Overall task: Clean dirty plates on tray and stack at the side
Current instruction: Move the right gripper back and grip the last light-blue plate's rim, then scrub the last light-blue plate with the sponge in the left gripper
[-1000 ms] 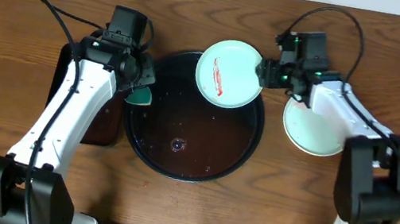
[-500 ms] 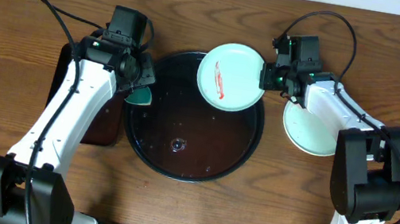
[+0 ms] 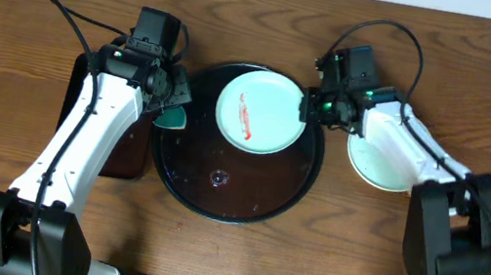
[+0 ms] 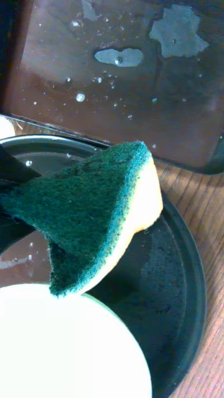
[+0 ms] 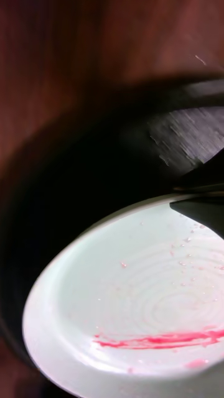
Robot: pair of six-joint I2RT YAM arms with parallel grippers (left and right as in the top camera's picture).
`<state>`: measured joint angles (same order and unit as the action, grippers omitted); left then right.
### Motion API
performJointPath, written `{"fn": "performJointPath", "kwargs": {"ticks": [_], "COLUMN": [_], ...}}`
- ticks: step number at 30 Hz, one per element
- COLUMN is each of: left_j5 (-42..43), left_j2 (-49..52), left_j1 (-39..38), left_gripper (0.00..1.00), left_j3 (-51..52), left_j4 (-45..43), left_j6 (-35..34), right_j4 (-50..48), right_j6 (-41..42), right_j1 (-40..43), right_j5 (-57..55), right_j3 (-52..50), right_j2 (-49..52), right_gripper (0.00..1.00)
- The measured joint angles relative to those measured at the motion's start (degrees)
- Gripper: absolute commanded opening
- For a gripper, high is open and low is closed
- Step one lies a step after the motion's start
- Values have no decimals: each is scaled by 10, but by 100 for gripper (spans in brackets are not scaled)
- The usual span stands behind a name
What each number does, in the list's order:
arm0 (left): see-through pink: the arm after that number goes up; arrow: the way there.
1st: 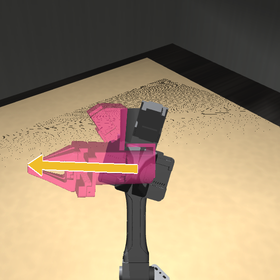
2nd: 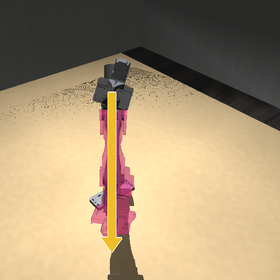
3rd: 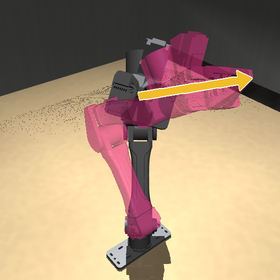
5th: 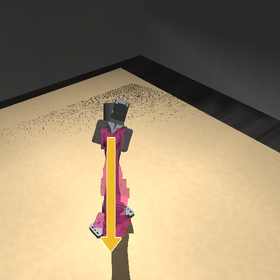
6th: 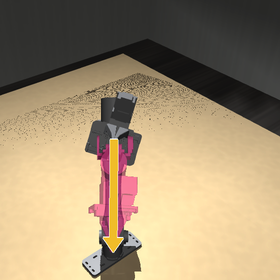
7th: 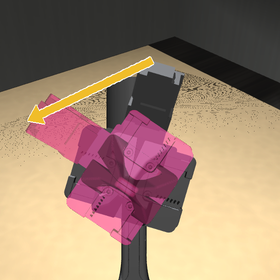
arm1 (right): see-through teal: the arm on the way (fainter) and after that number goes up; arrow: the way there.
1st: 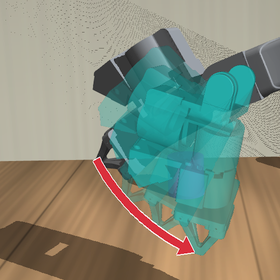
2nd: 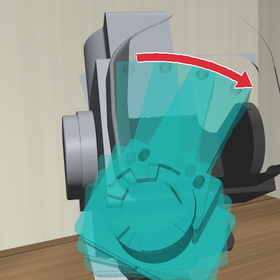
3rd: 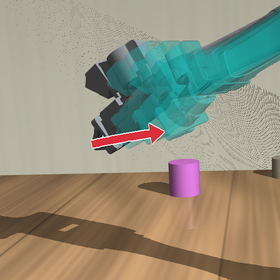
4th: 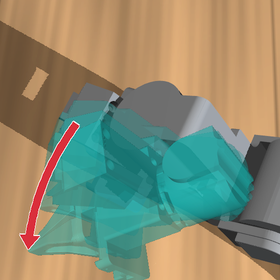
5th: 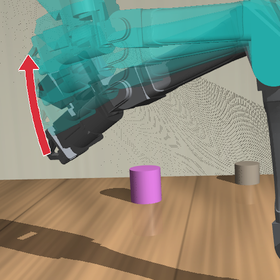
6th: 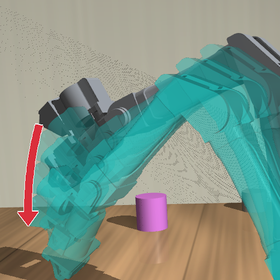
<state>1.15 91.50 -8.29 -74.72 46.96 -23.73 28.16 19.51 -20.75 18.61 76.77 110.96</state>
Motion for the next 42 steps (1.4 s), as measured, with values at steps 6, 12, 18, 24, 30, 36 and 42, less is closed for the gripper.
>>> {"fn": "performJointPath", "kwargs": {"ticks": [6,12,18,24,30,36,42], "left_j5": [0,0,0,0,0,0,0], "left_j2": [0,0,0,0,0,7,19], "left_j1": [0,0,0,0,0,-2,-20], "left_gripper": [8,8,8,8,8,8,8], "left_j3": [0,0,0,0,0,0,0], "left_j4": [0,0,0,0,0,1,3], "left_j6": [0,0,0,0,0,0,0], "right_j4": [61,68,72,72,43,29,23], "right_j6": [61,93,98,91,63,45,39], "right_j1": [-58,-90,-91,-91,-91,-89,-83], "right_j5": [-31,-89,-120,-127,-114,-104,-90], "right_j3": [0,0,0,0,0,1,3], "right_j2": [-7,-7,-3,2,27,63,65], "right_gripper": [1,10,20,23,19,1,1]}}
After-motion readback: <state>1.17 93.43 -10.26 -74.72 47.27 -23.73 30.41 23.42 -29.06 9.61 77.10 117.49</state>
